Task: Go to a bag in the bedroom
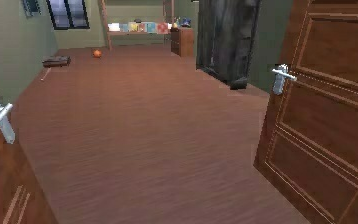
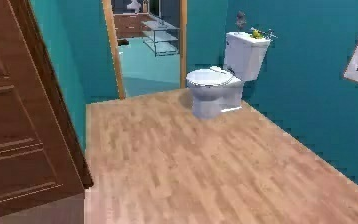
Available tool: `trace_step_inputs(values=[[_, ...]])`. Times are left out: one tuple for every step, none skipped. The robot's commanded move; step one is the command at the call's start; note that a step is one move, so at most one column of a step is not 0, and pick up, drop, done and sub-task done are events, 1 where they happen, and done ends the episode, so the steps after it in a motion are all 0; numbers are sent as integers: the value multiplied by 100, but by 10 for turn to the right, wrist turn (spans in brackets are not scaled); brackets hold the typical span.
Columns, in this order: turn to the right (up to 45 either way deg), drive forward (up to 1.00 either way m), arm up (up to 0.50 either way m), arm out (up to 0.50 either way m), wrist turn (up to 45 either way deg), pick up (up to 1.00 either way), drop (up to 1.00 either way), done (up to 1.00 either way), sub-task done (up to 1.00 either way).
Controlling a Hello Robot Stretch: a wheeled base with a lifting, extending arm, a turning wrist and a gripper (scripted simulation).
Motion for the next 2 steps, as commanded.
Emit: trace_step_inputs(values=[[0,100,0,0,0,0,0,0,0],[0,100,0,0,0,0,0,0,0]])
